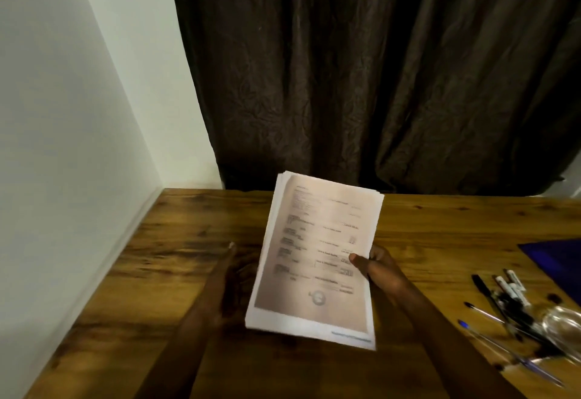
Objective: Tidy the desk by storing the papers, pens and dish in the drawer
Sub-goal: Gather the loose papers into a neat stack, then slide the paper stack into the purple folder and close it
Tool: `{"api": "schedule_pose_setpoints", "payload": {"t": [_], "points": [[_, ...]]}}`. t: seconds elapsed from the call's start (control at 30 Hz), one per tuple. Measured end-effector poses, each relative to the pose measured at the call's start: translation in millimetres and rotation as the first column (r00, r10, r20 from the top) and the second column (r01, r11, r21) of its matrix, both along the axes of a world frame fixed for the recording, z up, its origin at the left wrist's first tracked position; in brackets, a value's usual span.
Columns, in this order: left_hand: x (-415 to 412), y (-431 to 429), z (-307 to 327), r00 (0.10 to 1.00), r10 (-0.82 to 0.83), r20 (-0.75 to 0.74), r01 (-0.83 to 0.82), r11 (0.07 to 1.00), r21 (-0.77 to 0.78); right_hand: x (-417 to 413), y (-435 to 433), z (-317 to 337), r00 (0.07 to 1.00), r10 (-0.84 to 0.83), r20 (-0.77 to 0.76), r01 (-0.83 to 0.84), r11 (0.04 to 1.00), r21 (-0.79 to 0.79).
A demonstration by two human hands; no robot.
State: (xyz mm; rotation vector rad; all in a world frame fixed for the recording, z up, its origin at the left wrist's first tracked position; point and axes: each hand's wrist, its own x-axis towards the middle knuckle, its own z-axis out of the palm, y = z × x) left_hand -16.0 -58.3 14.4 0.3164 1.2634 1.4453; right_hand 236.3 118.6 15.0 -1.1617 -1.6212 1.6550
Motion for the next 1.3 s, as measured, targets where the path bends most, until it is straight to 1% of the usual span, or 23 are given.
{"api": "schedule_pose_setpoints", "payload": {"t": [0.07,0.13,0.2,0.27,0.37,0.43,0.47,0.53,0.63,0.73,0.8,0.87,0.93,1.0,1.1,1.23,1.3], "points": [[9,9,6,0.993,-0.06,-0.1,0.061,0.998,0.007,6,-3,3,0.999,0.043,0.017,-0.043,0.999,-0.001],[22,20,10,0.985,-0.09,-0.145,0.094,0.995,0.019,11,-6,4,0.999,0.035,0.003,-0.035,0.999,-0.007],[38,31,11,0.986,-0.105,-0.126,0.106,0.994,-0.004,20,-8,2,0.999,-0.031,-0.028,0.031,0.999,-0.02],[51,39,11,0.992,-0.105,-0.07,0.102,0.994,-0.045,31,-8,1,0.995,-0.086,-0.045,0.085,0.996,-0.028],[73,49,14,0.982,-0.186,-0.018,0.185,0.981,-0.055,52,-9,2,0.99,-0.123,-0.063,0.122,0.992,-0.031],[90,56,14,0.965,-0.238,-0.106,0.237,0.971,-0.021,66,-8,4,0.984,-0.157,-0.089,0.154,0.987,-0.045],[99,62,12,0.959,-0.229,-0.169,0.233,0.973,0.004,73,-8,6,0.979,-0.177,-0.097,0.173,0.984,-0.05],[120,73,15,0.954,-0.184,-0.239,0.195,0.98,0.026,91,-7,9,0.975,-0.194,-0.108,0.19,0.981,-0.047],[153,90,21,0.948,-0.153,-0.278,0.166,0.986,0.024,119,-3,14,0.969,-0.221,-0.107,0.22,0.975,-0.02],[185,109,20,0.916,-0.187,-0.354,0.211,0.977,0.03,153,5,15,0.958,-0.266,-0.106,0.268,0.963,0.006],[214,126,23,0.864,-0.216,-0.454,0.258,0.966,0.032,183,11,19,0.943,-0.318,-0.102,0.322,0.946,0.031],[234,141,23,0.801,-0.247,-0.544,0.299,0.954,0.006,206,16,22,0.938,-0.332,-0.101,0.34,0.937,0.075],[267,163,22,0.749,-0.285,-0.598,0.337,0.941,-0.027,245,23,27,0.932,-0.35,-0.093,0.359,0.926,0.118],[305,184,25,0.717,-0.311,-0.624,0.363,0.931,-0.048,290,32,30,0.919,-0.377,-0.111,0.39,0.912,0.128],[356,213,27,0.733,-0.306,-0.608,0.35,0.935,-0.049,353,49,29,0.891,-0.438,-0.121,0.452,0.884,0.119],[423,255,24,0.76,-0.19,-0.621,0.195,0.979,-0.061,443,71,29,0.838,-0.533,-0.115,0.544,0.834,0.098],[457,274,27,0.794,-0.199,-0.575,0.193,0.979,-0.072,490,77,28,0.799,-0.592,-0.107,0.601,0.793,0.099]]}}
